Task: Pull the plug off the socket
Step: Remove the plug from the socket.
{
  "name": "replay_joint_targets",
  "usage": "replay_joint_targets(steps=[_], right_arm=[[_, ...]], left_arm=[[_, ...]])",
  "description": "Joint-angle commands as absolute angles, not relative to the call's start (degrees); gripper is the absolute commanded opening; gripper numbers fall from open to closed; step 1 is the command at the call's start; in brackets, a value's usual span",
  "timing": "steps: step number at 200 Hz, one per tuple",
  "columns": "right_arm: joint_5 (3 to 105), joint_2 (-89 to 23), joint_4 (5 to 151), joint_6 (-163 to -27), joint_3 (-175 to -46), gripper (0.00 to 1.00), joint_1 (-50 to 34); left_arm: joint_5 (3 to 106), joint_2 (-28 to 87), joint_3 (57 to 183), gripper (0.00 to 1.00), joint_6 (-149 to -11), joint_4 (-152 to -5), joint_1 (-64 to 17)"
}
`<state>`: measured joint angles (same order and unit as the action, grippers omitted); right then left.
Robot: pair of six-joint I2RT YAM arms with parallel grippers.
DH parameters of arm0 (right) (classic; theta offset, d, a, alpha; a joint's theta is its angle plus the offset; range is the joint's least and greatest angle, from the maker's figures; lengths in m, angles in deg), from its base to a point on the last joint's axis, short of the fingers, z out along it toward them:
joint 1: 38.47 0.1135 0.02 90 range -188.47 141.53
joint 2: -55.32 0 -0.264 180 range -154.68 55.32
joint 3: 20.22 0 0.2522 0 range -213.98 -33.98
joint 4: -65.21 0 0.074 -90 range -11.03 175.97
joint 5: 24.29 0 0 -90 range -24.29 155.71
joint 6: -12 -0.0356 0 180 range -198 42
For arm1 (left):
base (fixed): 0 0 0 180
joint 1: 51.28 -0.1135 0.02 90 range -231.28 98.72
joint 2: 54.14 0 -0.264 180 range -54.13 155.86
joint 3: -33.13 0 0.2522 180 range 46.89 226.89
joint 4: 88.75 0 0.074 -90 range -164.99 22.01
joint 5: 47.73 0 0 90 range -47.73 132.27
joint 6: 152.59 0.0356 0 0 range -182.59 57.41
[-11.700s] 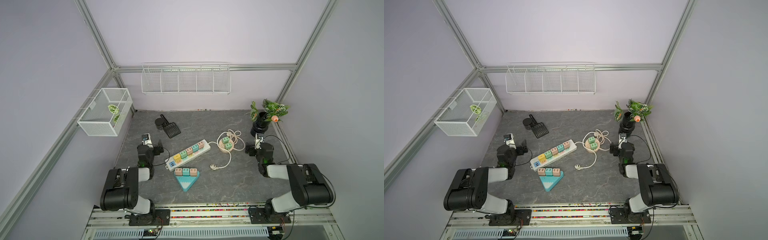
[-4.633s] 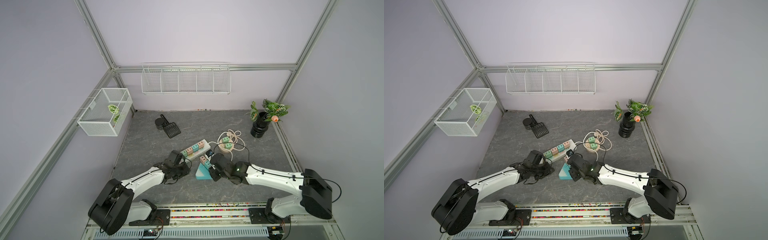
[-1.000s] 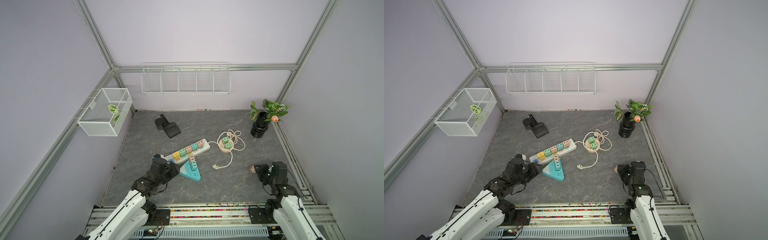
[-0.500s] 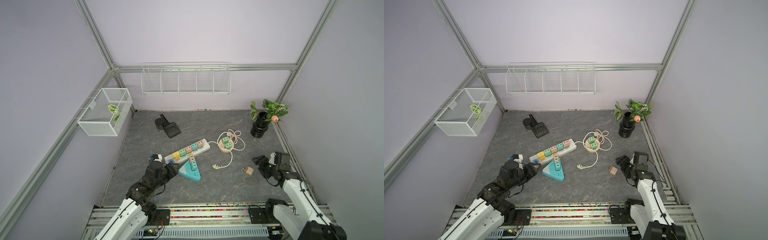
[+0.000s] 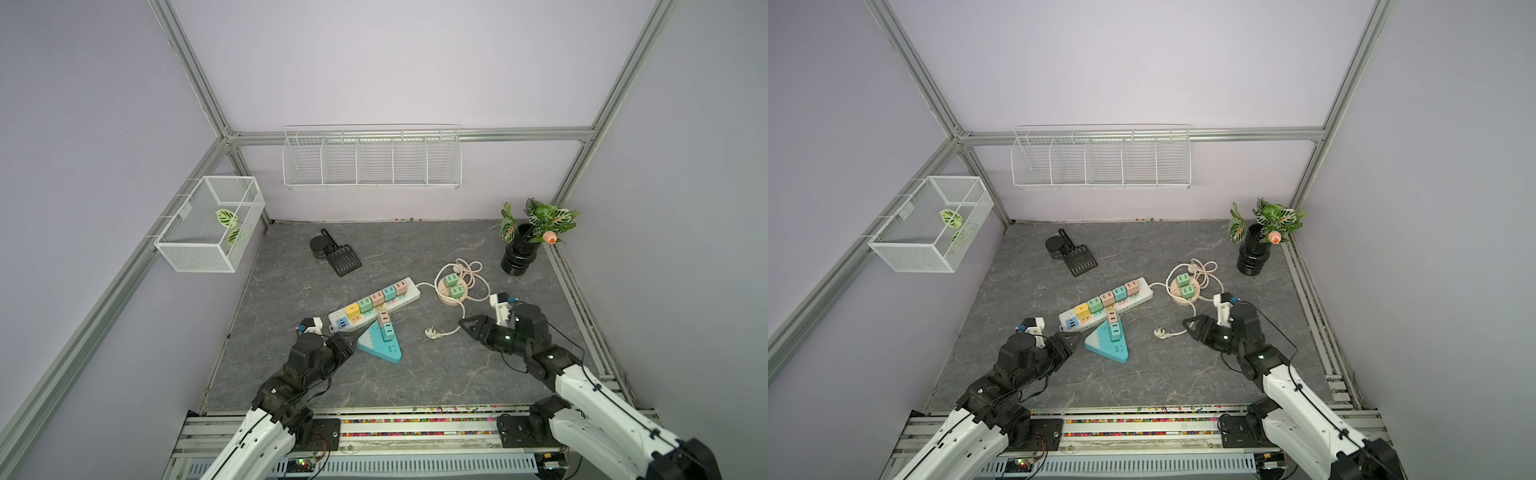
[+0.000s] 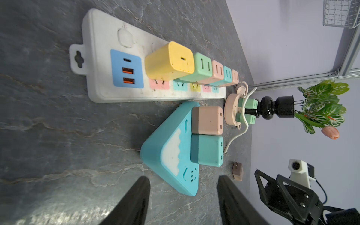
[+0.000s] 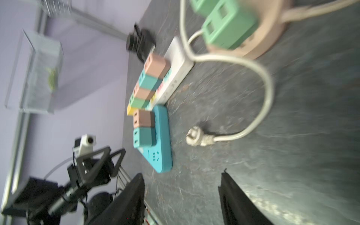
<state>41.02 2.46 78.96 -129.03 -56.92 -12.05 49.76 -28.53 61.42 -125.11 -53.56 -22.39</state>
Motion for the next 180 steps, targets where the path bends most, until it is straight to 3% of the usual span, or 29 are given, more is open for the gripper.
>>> replay_joint_targets(steps=[1,43,92,146,180], right_arm=[[50.62,-6.55,80.66,-123.94,-63.97,0.64,-1.05],[64.21,-32.27,104.76,-115.98,-91.45,0.6,12.41],[75.87,-53.85,126.53,-119.87,-119.59,0.67,16.92],[71.6,-59.24,125.74,-119.38,-126.44,0.61,17.6],[67.7,-56.85,120.88,-116.71,-122.96,0.59,19.16]], left_arm=[[49.23,-27.78,60.87,0.61,-126.72,-55.67,-22.63],[49.82,-29.06,59.92,0.61,-127.96,-53.52,-22.63],[50.24,-34.51,58.67,0.61,-129.82,-49.49,-22.63],[49.94,-36.14,58.67,0.61,-130.26,-48.83,-22.63],[50.53,-35.25,58.66,0.61,-130.26,-50.08,-22.59]])
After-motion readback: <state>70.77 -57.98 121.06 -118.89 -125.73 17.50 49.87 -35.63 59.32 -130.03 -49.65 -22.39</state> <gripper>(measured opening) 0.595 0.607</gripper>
